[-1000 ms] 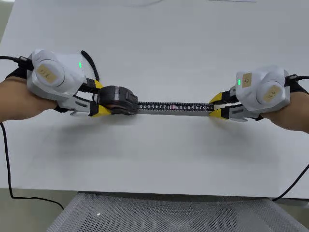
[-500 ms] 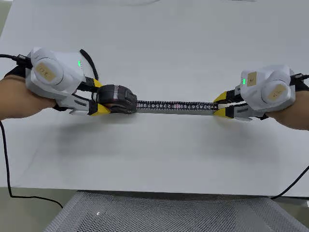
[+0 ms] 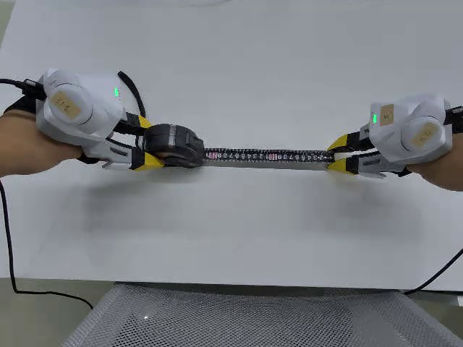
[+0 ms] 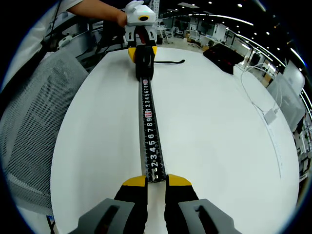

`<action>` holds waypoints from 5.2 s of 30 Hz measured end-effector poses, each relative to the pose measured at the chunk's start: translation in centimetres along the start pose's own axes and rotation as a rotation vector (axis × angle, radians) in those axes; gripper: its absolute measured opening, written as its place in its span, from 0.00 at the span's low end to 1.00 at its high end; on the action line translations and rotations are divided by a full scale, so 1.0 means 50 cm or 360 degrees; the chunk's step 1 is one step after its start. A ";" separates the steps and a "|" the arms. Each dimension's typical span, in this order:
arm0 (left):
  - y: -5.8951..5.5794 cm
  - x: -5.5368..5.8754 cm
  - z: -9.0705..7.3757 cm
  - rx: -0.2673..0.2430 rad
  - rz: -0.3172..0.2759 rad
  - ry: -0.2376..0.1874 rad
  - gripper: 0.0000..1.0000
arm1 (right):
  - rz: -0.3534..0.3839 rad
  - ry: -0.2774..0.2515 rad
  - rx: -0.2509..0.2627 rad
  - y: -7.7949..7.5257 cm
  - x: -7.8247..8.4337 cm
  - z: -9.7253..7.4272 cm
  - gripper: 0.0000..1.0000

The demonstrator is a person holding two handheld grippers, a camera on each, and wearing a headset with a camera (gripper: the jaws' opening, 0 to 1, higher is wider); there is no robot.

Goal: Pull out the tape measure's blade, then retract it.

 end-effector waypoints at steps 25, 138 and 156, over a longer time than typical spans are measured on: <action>-0.001 0.000 0.000 -0.0003 0.0011 0.0005 0.26 | 0.0036 0.0050 -0.0009 0.002 0.036 -0.018 0.08; -0.022 -0.015 -0.094 -0.0343 -0.0470 -0.0267 0.71 | 0.0517 -0.0332 0.0321 0.060 -0.033 -0.072 0.65; -0.053 -0.009 -0.132 -0.0503 -0.0602 -0.0354 0.80 | 0.0597 -0.0472 0.0486 0.111 -0.048 -0.120 0.73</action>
Point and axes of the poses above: the centre of the closed fingertips' face, and the gripper's own axes: z roughly forward along the fingers, y roughly to its left, x roughly out of its underside, the point moved 2 cm from there along -z, roughly backward along the fingers, and after that the axes turned 7 degrees about -x, right-handed, at the moved point
